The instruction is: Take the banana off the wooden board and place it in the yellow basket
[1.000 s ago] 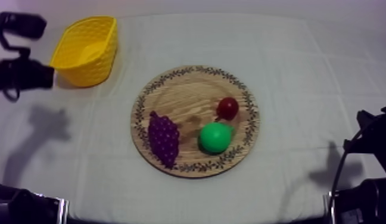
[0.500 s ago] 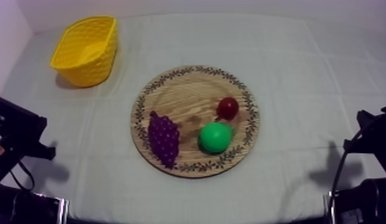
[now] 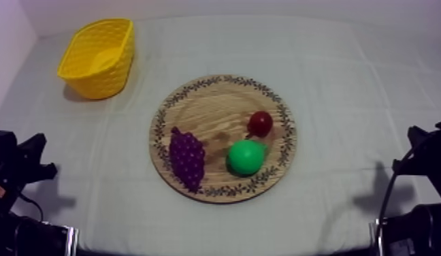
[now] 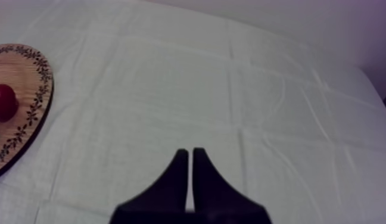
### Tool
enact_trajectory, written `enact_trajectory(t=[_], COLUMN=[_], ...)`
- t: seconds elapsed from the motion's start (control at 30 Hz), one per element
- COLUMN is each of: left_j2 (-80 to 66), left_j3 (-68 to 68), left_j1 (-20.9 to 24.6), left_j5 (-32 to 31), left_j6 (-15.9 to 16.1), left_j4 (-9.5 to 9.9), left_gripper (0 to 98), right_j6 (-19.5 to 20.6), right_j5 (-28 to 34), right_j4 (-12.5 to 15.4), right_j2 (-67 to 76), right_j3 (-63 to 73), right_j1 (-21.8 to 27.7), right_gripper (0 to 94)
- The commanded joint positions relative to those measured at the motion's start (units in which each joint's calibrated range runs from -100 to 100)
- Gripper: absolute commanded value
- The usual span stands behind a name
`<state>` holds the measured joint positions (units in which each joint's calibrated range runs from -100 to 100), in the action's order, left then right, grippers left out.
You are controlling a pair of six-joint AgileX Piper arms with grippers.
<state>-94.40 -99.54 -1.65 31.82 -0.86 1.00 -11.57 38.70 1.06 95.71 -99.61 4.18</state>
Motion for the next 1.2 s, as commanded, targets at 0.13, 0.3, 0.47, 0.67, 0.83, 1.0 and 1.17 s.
enact_trajectory(t=[0.13, 0.3, 0.47, 0.67, 0.83, 1.0, 1.17], left_j2=[-4.89, -5.48, -5.58, -5.60, -5.60, -5.60, -5.60], left_j3=[-0.29, -0.34, -0.35, -0.35, -0.35, -0.35, -0.35], left_j1=[-0.91, -1.22, -1.28, -1.29, -1.29, -1.29, -1.29], left_j5=[-0.01, -0.05, -0.05, -0.06, -0.06, -0.06, -0.06], left_j6=[-8.41, -9.50, -9.19, -9.09, -9.08, -9.08, -9.08], left_j4=[0.69, 0.85, 0.87, 0.88, 0.88, 0.88, 0.88], left_gripper=[0.1, 0.1, 0.1, 0.1, 0.1, 0.1, 0.1], right_j6=[-0.03, -0.03, -0.03, -0.03, -0.03, -0.03, -0.03], right_j5=[0.01, 0.01, 0.01, 0.01, 0.01, 0.01, 0.01], right_j4=[-0.01, -0.01, -0.01, -0.01, -0.01, -0.01, -0.01], right_j2=[0.05, 0.05, 0.05, 0.05, 0.05, 0.05, 0.05], right_j3=[-0.05, -0.05, -0.05, -0.05, -0.05, -0.05, -0.05], right_j1=[0.03, 0.03, 0.03, 0.03, 0.03, 0.03, 0.03], right_gripper=[0.4, 0.4, 0.4, 0.4, 0.4, 0.4, 0.4])
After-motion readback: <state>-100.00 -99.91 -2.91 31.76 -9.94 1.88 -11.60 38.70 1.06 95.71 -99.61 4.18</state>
